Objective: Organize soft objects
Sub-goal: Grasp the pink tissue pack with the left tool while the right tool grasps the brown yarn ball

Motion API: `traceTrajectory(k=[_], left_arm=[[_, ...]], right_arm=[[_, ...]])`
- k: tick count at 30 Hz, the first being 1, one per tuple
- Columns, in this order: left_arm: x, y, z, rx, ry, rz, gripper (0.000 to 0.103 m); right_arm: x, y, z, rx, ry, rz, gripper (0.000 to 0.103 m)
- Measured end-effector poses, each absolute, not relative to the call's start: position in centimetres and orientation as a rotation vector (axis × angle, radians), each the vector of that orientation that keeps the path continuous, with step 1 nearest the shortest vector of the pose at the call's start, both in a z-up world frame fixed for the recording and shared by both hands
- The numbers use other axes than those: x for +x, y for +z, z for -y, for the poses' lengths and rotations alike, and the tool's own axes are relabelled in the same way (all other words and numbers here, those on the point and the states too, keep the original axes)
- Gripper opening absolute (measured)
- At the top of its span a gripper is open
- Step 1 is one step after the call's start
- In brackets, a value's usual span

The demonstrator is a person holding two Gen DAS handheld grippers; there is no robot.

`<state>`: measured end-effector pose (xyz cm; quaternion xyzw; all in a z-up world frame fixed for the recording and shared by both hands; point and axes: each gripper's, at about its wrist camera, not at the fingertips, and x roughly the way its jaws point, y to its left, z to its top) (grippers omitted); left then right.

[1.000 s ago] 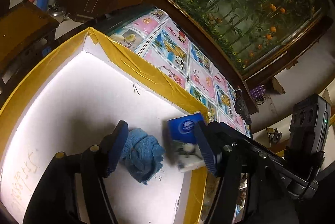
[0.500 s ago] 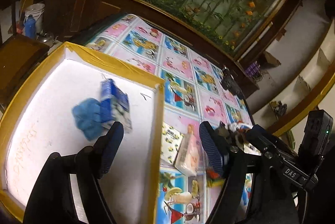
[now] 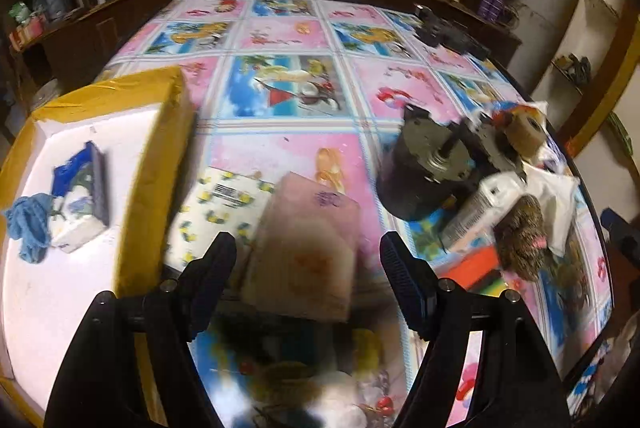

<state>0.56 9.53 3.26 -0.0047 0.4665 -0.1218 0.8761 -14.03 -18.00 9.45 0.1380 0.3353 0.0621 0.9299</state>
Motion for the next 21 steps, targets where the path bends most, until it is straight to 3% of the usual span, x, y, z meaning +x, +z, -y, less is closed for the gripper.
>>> traceTrajectory(k=[2, 9, 19, 21], left_arm=[[-0.2, 3.0, -9.0, -0.024, -0.323, -1.022, 0.062], [-1.5, 4.1, -9.7, -0.029, -0.24, -0.966, 0.063], [1.5, 1.7, -7.2, -0.025, -0.231, -0.984, 0.067], [1.3, 1.6, -7.6, -0.064, -0.266, -0.997, 0.055]], right_arm=[[-14.7, 9.3, 19.1, 0.304, 0.122, -0.681, 0.076], [-15.5, 8.3, 21.2, 0.365, 0.121, -0.683, 0.076], [-15.7, 8.1, 24.5, 0.441, 0.068, -0.709, 0.077], [-15.3, 8.1, 24.2, 0.432, 0.069, -0.722, 0.077]])
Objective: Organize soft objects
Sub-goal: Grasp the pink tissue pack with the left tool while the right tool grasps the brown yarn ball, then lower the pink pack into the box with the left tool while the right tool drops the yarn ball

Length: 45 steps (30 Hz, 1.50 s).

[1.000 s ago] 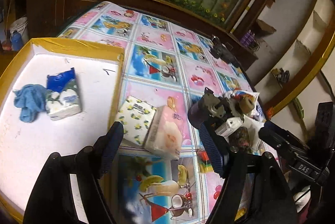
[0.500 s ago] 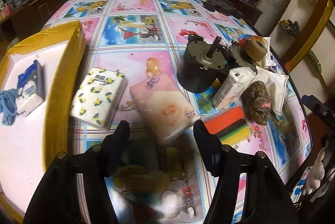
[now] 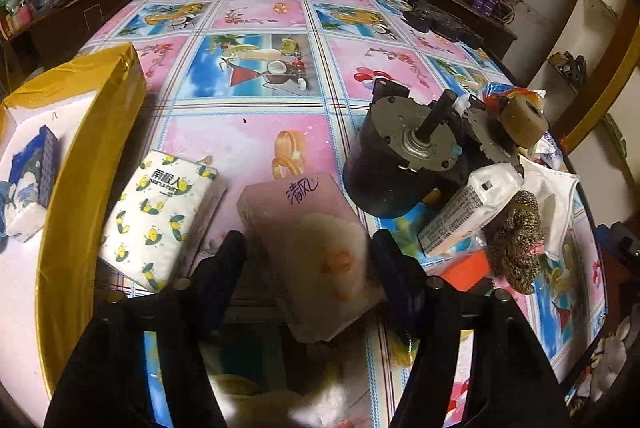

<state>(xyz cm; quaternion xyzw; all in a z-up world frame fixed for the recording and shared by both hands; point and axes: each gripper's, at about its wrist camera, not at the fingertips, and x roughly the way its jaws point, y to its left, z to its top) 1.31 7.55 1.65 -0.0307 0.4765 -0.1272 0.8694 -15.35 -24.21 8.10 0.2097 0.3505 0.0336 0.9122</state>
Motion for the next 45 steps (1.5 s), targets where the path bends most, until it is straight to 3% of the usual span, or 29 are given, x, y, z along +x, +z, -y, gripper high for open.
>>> traceTrajectory(k=[3, 7, 14, 16, 18, 20, 22, 26, 29, 38, 45], left_arm=[[0.6, 2.2, -8.3, -0.097, -0.291, -0.989, 0.039], [-0.6, 2.8, -9.7, -0.167, -0.331, -0.989, 0.032], [-1.1, 2.5, -10.7, -0.233, -0.344, -0.993, 0.032], [-0.8, 2.2, -10.5, -0.211, -0.308, -0.998, 0.038], [-0.4, 1.7, -9.9, -0.197, -0.284, -1.017, 0.055], [0.0, 1.3, -9.3, -0.187, -0.285, -1.022, 0.06], [0.1, 1.1, -8.5, -0.154, -0.281, -1.005, 0.059], [-0.5, 1.2, -7.8, -0.14, -0.323, -1.009, 0.046], [-1.7, 2.2, -8.1, -0.159, -0.349, -0.991, 0.045], [-6.7, 7.5, -13.2, -0.283, -0.414, -0.872, 0.045], [-7.9, 10.1, -22.0, -0.278, -0.224, -0.811, 0.045]], right_arm=[[-14.3, 8.2, 23.4, 0.413, 0.079, -0.738, 0.077], [-12.6, 8.0, 21.5, 0.394, 0.127, -0.762, 0.077], [-9.3, 6.5, 16.2, 0.277, 0.22, -0.85, 0.076], [-8.1, 6.1, 15.7, 0.277, 0.218, -0.867, 0.075], [-7.1, 5.7, 15.3, 0.29, 0.216, -0.88, 0.074], [-6.3, 5.3, 15.0, 0.291, 0.201, -0.887, 0.073], [-5.8, 5.2, 15.0, 0.296, 0.194, -0.889, 0.066], [-5.3, 5.1, 15.1, 0.307, 0.189, -0.88, 0.059], [-5.9, 5.2, 15.1, 0.302, 0.186, -0.876, 0.055], [-10.7, 8.7, 13.9, 0.265, 0.191, -0.775, 0.055], [-12.5, 12.0, 10.6, 0.2, 0.287, -0.726, 0.055]])
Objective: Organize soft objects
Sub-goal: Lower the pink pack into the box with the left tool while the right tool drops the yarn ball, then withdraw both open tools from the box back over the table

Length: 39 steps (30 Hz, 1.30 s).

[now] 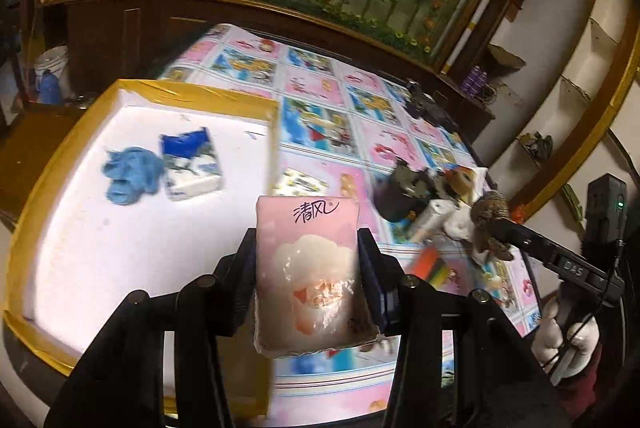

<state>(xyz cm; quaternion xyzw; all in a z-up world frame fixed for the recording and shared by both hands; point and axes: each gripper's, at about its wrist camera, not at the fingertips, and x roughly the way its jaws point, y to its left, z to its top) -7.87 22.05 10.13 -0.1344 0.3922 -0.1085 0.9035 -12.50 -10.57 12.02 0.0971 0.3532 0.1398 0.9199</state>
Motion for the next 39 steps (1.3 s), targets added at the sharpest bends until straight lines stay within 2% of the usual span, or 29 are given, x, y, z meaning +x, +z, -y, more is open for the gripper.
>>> traceTrajectory(k=[10, 15, 22, 27, 30, 34, 36, 39], left_arm=[[-2.7, 6.8, -31.3, -0.302, 0.003, -0.903, 0.045], [1.5, 4.1, -32.7, -0.374, 0.02, -0.988, 0.045], [6.2, 2.9, -33.6, -0.405, 0.066, -0.994, 0.046], [7.5, 2.6, -34.5, -0.466, 0.04, -0.968, 0.051], [7.3, 2.7, -34.9, -0.504, -0.007, -0.957, 0.062], [6.7, 3.2, -35.5, -0.543, -0.032, -0.931, 0.063], [6.2, 3.6, -35.7, -0.565, -0.018, -0.909, 0.063], [4.7, 4.8, -35.3, -0.57, 0.004, -0.859, 0.063]], right_arm=[[-8.5, 14.6, 0.0, 0.077, 0.454, -0.735, 0.055], [-3.4, 14.6, -5.8, 0.04, 0.51, -0.797, 0.055], [4.5, 12.9, -12.7, -0.045, 0.473, -0.888, 0.055], [9.0, 11.5, -15.0, -0.073, 0.418, -0.922, 0.056], [11.1, 10.9, -16.3, -0.07, 0.411, -0.935, 0.061], [11.4, 10.1, -16.1, -0.049, 0.419, -0.921, 0.064], [11.1, 10.2, -15.7, -0.039, 0.417, -0.905, 0.069], [9.6, 10.8, -14.2, -0.01, 0.415, -0.878, 0.07]])
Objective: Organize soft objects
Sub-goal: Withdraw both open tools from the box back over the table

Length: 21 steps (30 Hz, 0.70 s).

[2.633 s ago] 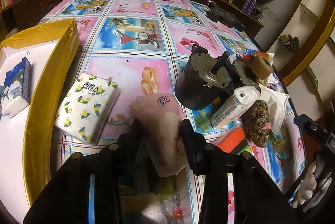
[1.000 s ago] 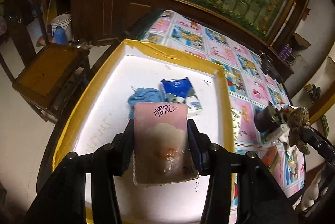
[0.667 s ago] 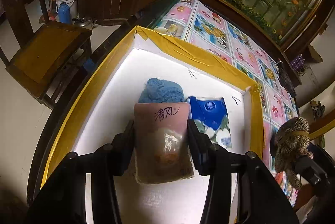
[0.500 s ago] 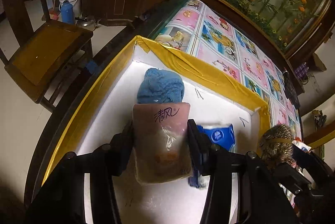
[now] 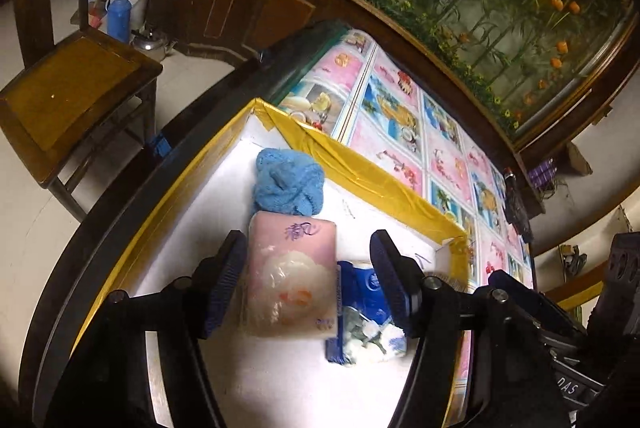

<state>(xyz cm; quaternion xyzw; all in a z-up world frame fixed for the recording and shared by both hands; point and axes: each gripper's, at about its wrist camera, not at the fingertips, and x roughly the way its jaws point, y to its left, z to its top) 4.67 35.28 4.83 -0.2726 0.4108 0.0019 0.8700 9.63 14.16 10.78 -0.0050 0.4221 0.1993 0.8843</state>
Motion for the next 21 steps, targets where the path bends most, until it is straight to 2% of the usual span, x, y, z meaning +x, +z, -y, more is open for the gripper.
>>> traceTrajectory(k=[10, 14, 21], left_arm=[[-1.1, 8.2, -28.3, -0.434, -0.082, -0.793, 0.063], [-2.8, 9.1, -24.2, -0.353, -0.161, -0.795, 0.077], [-2.9, 8.0, -16.0, -0.173, -0.302, -0.863, 0.076]], right_arm=[[-0.8, 11.5, -3.8, 0.032, 0.362, -0.739, 0.073], [-5.5, 11.1, 2.7, 0.104, 0.294, -0.698, 0.081], [-10.5, 8.1, 12.4, 0.248, 0.162, -0.704, 0.081]])
